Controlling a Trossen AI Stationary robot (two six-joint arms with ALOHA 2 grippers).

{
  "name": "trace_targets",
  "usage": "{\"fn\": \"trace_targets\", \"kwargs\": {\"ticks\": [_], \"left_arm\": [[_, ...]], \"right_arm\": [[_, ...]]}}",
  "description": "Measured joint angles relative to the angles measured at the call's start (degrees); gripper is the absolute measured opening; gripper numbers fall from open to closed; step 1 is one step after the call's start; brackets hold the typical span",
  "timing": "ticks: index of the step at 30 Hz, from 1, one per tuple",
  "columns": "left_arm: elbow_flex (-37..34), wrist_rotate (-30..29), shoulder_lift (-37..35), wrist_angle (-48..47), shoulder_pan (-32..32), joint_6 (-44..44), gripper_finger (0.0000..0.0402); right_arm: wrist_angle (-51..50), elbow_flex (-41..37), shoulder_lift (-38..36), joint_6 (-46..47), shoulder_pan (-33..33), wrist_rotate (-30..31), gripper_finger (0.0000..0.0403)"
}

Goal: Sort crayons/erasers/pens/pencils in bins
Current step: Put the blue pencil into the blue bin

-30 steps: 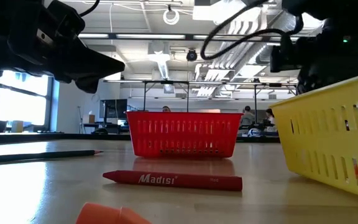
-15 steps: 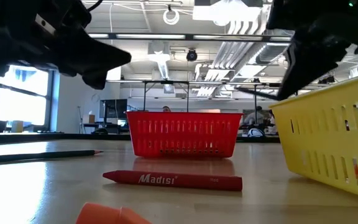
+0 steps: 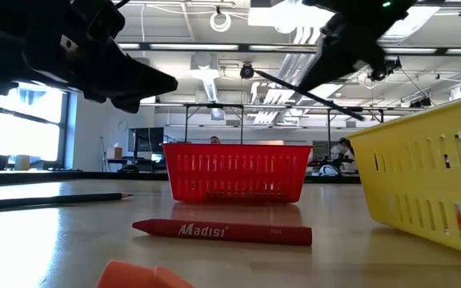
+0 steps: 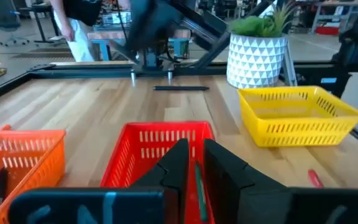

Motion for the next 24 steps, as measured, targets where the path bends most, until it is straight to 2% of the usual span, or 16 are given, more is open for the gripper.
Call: {"fn": "trace_targets", "kwargs": {"ticks": [3, 6, 9, 13, 17, 24], "left_arm": [[-0.91, -1.82, 0.00, 0.62, 0.06, -0.01, 0.0024], [-2.15, -3.56, 0.00, 2.96, 0.06, 0.01, 0.0012], [-3.16, -4.26, 0.00, 5.83, 0.06, 0.04, 0.0004], [-3.75, -4.45, 0.00, 7.43, 0.06, 0.70, 0.0001], [-3.75, -4.49, 0.00, 7.55, 0.06, 1.05, 0.0002], [-3.75, -4.49, 0.00, 8.36, 0.06, 1.09, 0.0003]], "right_arm": [[6.80, -0.31, 0.00, -9.60, -5.68, -1.74, 0.0001], [14.20, -0.37, 0.00, -21.41, -12.43, -6.09, 0.0001], [22.57, -0.37, 0.02, -31.28, -20.06, -12.15, 0.0000], [31.97, -0.35, 1.98, -38.36, -29.63, -21.46, 0.0000], [33.42, 3.89, 7.39, -43.22, -36.51, -26.36, 0.0000], [30.50, 18.11, 19.60, -49.04, -44.64, -33.00, 0.0000]]}}
